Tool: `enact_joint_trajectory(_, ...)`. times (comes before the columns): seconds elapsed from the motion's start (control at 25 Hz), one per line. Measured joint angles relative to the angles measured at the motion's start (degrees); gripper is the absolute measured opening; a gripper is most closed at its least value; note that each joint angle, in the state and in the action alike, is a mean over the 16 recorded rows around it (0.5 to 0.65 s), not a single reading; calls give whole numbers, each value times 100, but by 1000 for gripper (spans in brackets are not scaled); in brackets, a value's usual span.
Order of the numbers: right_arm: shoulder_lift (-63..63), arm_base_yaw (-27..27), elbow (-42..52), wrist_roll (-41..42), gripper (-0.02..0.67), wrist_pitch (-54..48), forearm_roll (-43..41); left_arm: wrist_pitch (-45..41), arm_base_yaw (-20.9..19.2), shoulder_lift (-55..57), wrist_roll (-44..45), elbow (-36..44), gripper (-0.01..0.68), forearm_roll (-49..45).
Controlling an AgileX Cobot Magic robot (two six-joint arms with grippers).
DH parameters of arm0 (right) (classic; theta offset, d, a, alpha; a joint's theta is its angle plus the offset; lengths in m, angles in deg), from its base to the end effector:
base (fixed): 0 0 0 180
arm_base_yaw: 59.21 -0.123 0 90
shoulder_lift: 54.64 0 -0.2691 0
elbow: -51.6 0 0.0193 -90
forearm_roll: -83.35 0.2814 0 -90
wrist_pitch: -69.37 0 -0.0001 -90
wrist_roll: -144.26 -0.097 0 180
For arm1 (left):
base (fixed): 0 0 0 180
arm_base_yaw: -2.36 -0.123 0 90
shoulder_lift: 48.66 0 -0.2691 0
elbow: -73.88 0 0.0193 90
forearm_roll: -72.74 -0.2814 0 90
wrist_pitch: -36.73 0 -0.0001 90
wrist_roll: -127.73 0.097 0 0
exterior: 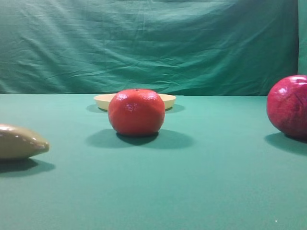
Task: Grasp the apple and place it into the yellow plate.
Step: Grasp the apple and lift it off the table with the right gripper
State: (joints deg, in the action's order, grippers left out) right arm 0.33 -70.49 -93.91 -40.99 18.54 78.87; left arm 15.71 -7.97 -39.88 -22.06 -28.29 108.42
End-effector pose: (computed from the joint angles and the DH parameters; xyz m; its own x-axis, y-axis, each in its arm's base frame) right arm 0.1861 0.0311 0.2908 -0.7594 -0.1086 -0.6414 -0.1253 0.9919 -0.0195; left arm 0.1078 -0.0010 0.1770 -0.2382 -0.1062 -0.9654 0.0094 0.9937 -0.1116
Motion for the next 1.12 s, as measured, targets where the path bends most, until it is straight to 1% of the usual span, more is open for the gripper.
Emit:
enact_joint_trajectory(0.16, 635, -317, -300, 268, 0, -182, 63, 0, 0, 0, 0, 0, 157, 0)
enact_joint_trajectory(0.36, 1534, -758, -706, 209, 5, -228, -123, 0, 0, 0, 0, 0, 157, 0)
enact_joint_trajectory(0.44, 1859, -909, -843, 116, 24, -135, -241, 0, 0, 0, 0, 0, 157, 0)
enact_joint_trajectory(0.52, 2146, -1029, -957, 15, 60, -12, -361, 0, 0, 0, 0, 0, 157, 0)
enact_joint_trajectory(0.64, 2498, -1136, -1088, -139, 157, 181, -507, 0, 0, 0, 0, 0, 157, 0)
enact_joint_trajectory(1.0, 3243, -1178, -1251, -341, 514, 655, -515, 0, 0, 0, 0, 0, 157, 0)
enact_joint_trajectory(1.12, 3498, -1178, -1253, -375, 600, 741, -515, 0, 0, 0, 0, 0, 157, 0)
